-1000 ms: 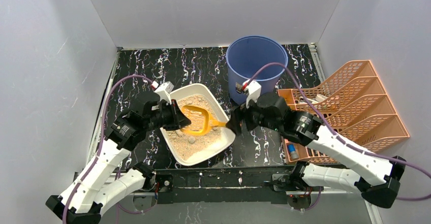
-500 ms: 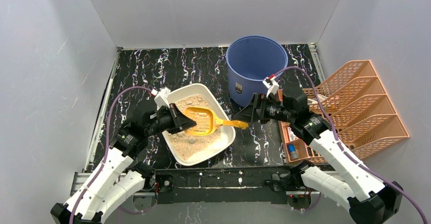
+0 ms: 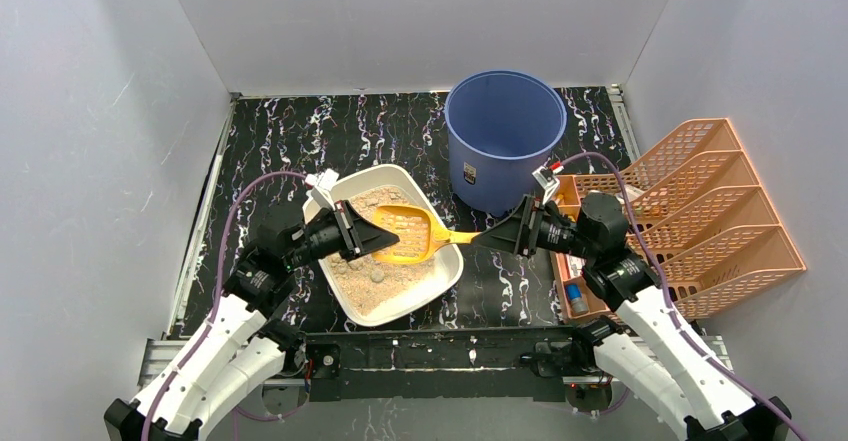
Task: Clean the litter box
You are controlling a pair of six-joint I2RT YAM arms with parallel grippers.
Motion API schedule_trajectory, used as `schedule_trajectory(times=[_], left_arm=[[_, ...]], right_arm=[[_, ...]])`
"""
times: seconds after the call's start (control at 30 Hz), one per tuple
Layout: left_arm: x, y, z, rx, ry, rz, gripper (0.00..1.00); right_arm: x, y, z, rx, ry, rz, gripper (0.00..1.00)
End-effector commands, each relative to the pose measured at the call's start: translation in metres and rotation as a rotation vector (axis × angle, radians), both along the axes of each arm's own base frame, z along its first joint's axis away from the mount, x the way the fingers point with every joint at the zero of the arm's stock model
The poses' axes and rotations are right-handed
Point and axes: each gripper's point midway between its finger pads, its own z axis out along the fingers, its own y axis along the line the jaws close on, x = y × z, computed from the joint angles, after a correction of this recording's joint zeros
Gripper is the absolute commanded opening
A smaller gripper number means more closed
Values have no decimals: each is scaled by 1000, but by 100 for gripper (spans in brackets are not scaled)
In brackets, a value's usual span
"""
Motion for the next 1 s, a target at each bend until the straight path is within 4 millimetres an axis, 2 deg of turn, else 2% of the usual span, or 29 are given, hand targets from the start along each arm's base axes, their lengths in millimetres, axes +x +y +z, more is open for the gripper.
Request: schedule_trajectory(times=[0.0,0.13,0.37,0.6,0.97], left_arm=[[-5,-6,19,-61,-33,-55,0],[-3,-8,20,-70,-48,-62,0],[-2,-12,24,-96,-50,-82,0],[-3,-12,22,-81,-50,-91,0],[-2,-11,25,-80,-65,-79,0]], right_arm=[[-11,2,28,137,-45,45,98],[-16,2,38,215,-55,51,92],[-17,0,51,252,-79,42,81],[-13,-2,55,226,-101,14,73],[-19,-10,66,198,-146,-26,58]])
